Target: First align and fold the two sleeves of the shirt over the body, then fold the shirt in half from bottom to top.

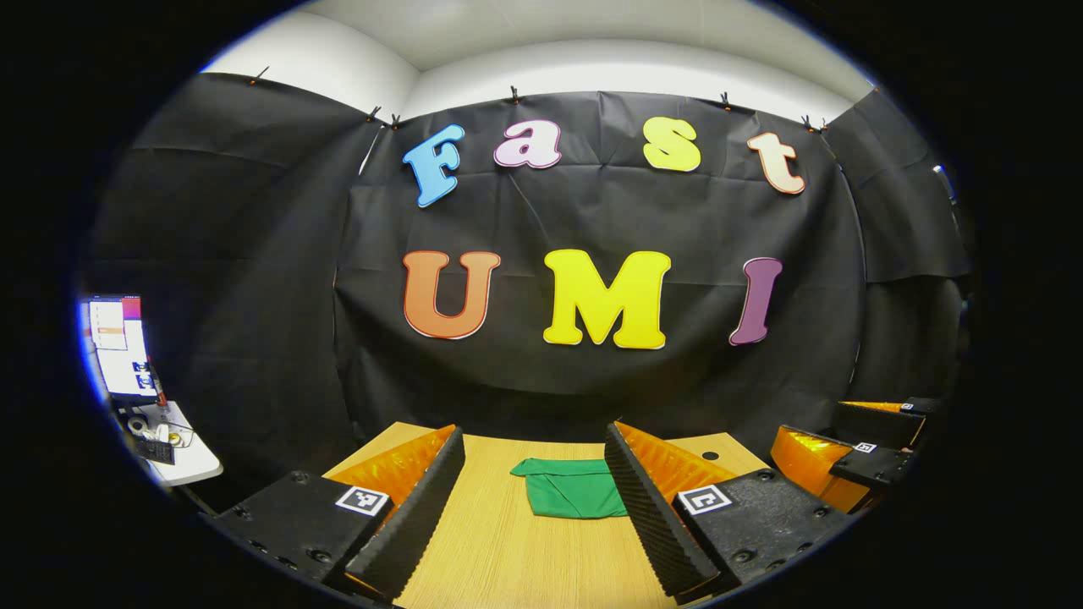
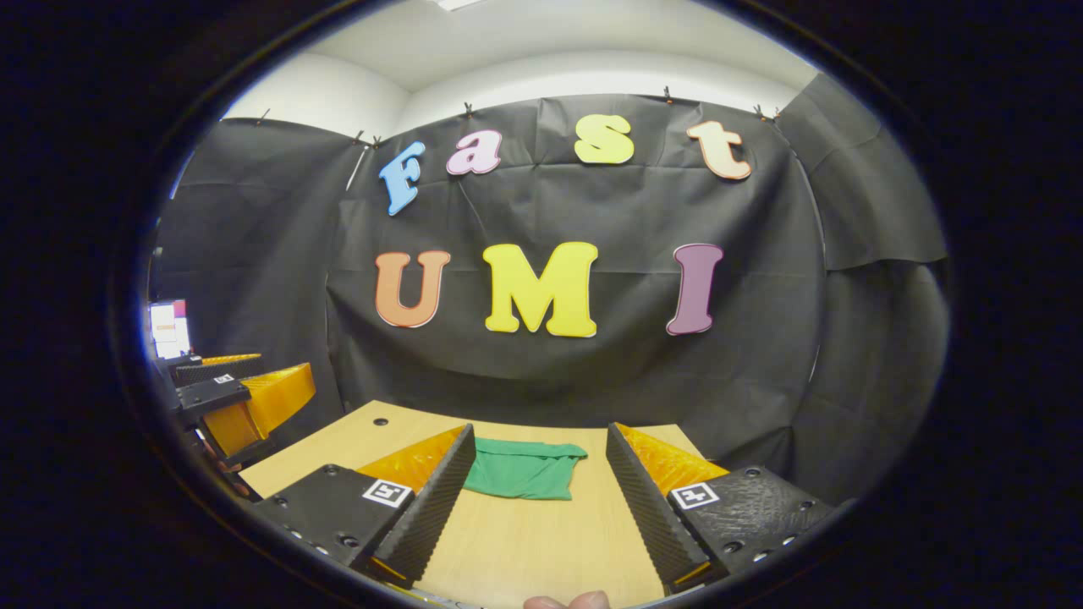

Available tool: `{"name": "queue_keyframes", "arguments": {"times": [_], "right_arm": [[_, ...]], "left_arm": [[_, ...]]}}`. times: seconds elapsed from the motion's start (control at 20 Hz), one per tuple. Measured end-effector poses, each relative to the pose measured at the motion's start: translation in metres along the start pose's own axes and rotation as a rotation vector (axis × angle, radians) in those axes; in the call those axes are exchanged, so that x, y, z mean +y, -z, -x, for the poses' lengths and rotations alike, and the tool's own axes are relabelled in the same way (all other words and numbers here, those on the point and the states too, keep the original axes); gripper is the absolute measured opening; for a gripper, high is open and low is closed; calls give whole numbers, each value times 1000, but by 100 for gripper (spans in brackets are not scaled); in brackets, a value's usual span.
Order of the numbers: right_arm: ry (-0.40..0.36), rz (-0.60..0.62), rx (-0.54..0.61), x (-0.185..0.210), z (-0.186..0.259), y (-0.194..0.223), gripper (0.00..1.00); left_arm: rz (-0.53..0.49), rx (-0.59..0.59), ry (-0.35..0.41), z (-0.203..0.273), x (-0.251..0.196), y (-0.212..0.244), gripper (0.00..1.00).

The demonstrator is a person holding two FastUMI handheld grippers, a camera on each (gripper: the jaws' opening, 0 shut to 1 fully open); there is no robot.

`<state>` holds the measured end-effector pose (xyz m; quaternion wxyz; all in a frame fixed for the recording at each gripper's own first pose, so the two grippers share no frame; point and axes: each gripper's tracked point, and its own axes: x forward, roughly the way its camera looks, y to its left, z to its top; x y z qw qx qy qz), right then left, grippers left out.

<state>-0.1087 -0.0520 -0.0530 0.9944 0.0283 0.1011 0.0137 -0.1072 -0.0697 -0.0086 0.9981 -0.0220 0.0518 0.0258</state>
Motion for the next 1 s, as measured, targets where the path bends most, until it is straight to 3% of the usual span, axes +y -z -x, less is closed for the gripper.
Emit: {"name": "queue_keyframes", "arguments": {"times": [1.0], "right_arm": [[-5, -16, -46, -13, -21, -18, 96]], "left_arm": [[-15, -38, 39, -17, -23, -16, 100]]}}
